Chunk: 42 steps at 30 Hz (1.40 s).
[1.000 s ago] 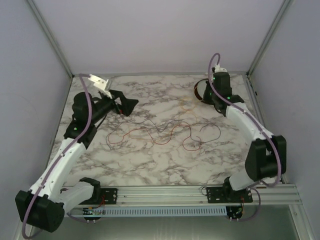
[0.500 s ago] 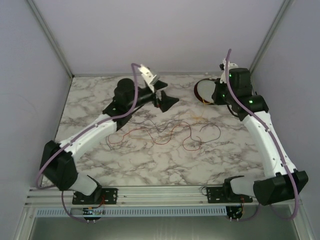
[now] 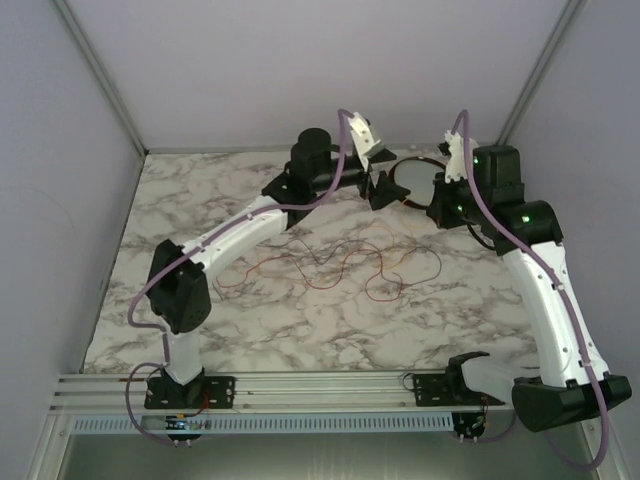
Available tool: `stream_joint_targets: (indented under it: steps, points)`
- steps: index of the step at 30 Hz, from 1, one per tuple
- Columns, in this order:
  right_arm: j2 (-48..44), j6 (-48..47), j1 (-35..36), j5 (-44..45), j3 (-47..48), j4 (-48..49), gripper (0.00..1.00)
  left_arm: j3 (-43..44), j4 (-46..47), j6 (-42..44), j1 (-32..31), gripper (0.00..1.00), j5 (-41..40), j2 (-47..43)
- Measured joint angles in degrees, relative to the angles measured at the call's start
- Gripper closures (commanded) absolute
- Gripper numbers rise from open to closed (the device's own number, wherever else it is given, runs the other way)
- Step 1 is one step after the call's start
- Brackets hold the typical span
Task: Zip-tie the wires
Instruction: Pick up the cable at the center of the board.
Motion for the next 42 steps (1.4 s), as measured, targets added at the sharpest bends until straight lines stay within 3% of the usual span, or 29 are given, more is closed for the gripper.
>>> stream_joint_targets:
  steps: [4,8,13,17,23,26,30,34,38,42]
  points:
    - [-1.0,-0.7,0.0,-0.4,1.8,-1.0,1.00,3.5,-4.0,1.9,-1.2,0.13,3.4,3.7]
    - [-1.3,-1.6,0.0,-0.6,2.8,-1.6,1.00,4.5,-6.3,2.6,-1.9,0.22,6.3,5.7]
    - [-1.2,-2.3,0.0,-0.8,2.8,-2.5,1.00,5.7,-8.0,3.4,-2.4,0.47,8.6,6.5]
    - [-1.2,-2.6,0.0,-1.3,2.8,-2.5,1.00,8.5,-8.0,3.7,-2.7,0.61,9.1,8.0]
    - [-1.2,-2.6,0.0,-1.7,2.8,-2.3,1.00,11.4,-8.4,3.8,-3.8,0.99,9.3,10.7]
    - [-1.3,-2.6,0.0,-2.0,2.8,-1.5,1.00,11.7,-8.8,4.1,-4.1,1.00,9.6,11.1]
    - [-1.8,-2.3,0.0,-2.1,2.7,0.2,0.67,11.8,-9.2,3.7,-4.2,1.00,8.3,11.1]
    - [-2.9,-1.6,0.1,0.1,1.7,2.7,0.42,12.2,-10.4,0.4,-3.9,1.00,2.2,11.0]
    - [-5.2,0.1,0.1,3.0,-1.4,6.7,0.30,12.2,-11.3,-4.7,-3.2,1.00,-6.4,9.7]
    - [-10.0,2.1,0.1,5.1,-6.7,12.4,0.27,12.4,-12.3,-10.1,-2.5,1.00,-13.5,6.3]
